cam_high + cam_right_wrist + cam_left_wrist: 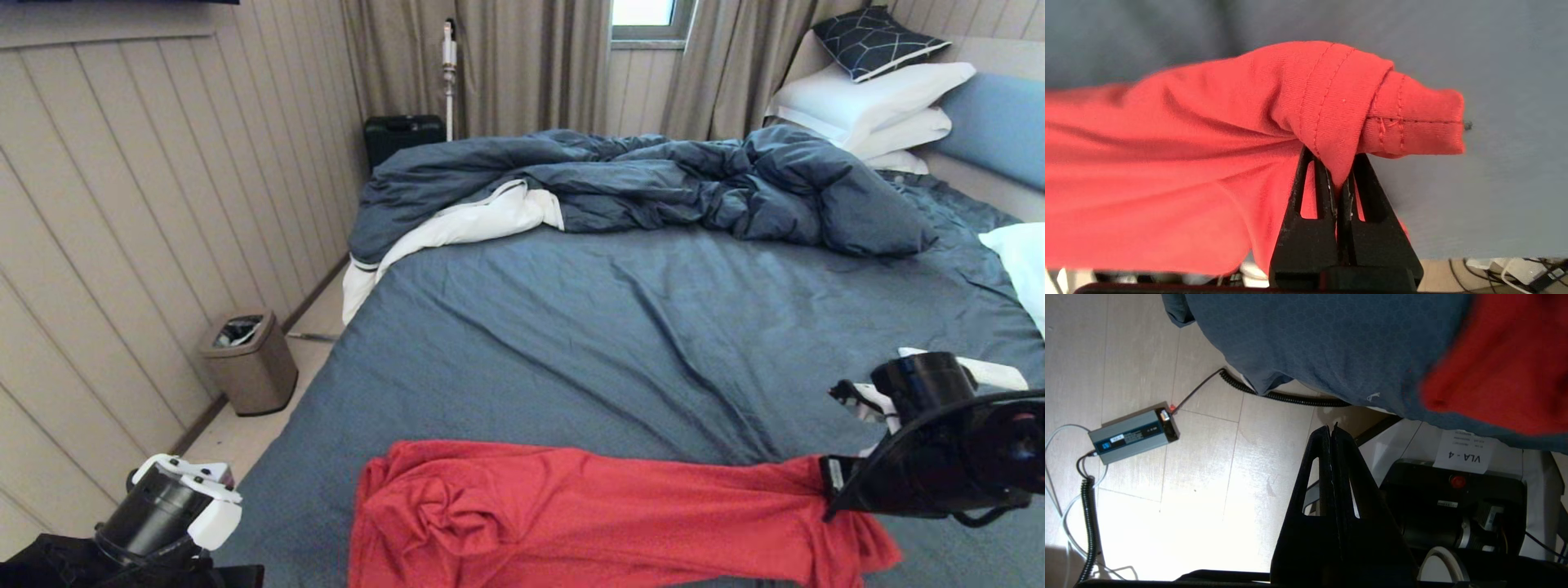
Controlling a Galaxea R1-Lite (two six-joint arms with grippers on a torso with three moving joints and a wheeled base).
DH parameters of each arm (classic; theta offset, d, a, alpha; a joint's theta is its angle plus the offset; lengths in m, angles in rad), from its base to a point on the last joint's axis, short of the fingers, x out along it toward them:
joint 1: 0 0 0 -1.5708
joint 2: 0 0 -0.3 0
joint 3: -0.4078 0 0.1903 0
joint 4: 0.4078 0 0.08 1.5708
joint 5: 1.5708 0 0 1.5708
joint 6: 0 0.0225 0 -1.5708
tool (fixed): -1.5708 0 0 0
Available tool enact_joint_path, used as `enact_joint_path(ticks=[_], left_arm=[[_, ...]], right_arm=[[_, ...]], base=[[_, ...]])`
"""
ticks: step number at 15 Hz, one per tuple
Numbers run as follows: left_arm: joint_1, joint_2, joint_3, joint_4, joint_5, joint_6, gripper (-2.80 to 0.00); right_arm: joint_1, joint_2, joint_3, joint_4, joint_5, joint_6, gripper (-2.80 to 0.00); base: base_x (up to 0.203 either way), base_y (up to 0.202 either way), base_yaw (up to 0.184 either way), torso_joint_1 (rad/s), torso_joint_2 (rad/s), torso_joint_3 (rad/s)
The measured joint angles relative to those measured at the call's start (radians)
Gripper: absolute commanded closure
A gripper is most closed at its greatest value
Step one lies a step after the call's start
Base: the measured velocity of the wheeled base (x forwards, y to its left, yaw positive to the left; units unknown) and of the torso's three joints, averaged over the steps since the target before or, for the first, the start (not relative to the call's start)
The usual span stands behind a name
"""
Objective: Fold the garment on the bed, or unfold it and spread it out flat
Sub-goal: Fold the red T-shirt
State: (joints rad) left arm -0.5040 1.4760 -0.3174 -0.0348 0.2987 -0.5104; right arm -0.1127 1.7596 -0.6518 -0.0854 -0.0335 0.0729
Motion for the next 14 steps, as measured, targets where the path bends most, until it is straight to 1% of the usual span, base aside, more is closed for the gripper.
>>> enact_joint_path(ticks=[9,12,14], left_arm=[[0.0,0.006,0.0,-0.001,0.0,0.0,0.0],[0.0,0.007,0.0,-0.002,0.0,0.0,0.0],[0.0,0.005,0.0,-0.002,0.0,0.0,0.0]], right_arm=[[-0.355,0.059,-0.283,0.172,0.002,-0.173,0.0],[-0.435,0.08,-0.389,0.257,0.009,-0.203,0.0],[-0.457,0.075,-0.452,0.333,0.03,-0.21,0.0]], base=[[0.0,0.0,0.0,0.0,0.0,0.0],[0.0,0.0,0.0,0.0,0.0,0.0],[0.0,0.0,0.0,0.0,0.0,0.0]])
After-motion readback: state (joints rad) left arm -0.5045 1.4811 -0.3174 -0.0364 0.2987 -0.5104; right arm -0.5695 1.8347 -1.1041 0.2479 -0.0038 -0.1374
